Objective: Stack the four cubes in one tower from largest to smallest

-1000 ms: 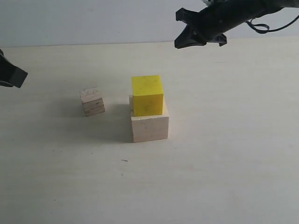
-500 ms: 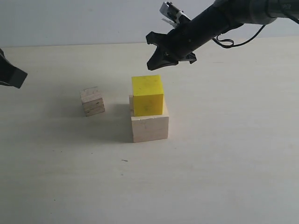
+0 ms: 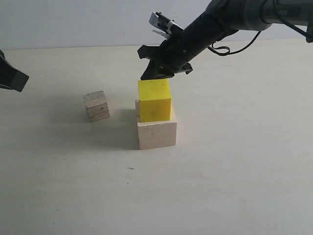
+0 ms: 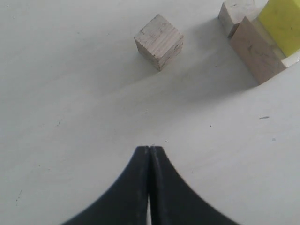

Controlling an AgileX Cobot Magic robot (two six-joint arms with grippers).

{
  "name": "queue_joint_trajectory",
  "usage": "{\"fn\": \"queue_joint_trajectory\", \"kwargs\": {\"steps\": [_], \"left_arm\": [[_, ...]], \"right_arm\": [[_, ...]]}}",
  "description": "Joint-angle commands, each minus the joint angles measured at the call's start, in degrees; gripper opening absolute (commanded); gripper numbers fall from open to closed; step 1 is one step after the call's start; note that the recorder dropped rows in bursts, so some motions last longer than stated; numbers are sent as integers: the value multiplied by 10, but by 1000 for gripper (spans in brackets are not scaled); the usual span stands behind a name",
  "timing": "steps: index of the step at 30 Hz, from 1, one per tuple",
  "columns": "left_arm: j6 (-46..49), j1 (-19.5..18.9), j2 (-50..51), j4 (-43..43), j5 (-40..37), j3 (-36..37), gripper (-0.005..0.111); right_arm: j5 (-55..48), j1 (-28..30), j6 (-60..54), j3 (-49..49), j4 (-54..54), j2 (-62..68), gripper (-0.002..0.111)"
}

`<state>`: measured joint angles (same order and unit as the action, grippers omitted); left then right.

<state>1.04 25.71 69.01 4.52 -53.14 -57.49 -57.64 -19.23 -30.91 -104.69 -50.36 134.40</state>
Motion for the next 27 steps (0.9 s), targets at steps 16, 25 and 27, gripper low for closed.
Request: {"fn": "queue_joint_trajectory", "kwargs": {"steps": [16, 25, 27], "left_arm": [[3, 0, -5, -3, 8, 4, 0], [3, 0, -5, -3, 8, 4, 0], [3, 0, -5, -3, 8, 4, 0]], "right_arm": [[-9, -1, -5, -4, -1, 28, 0], [-5, -1, 35, -4, 46, 37, 0], [-1, -1, 54, -4, 70, 37, 0]]}}
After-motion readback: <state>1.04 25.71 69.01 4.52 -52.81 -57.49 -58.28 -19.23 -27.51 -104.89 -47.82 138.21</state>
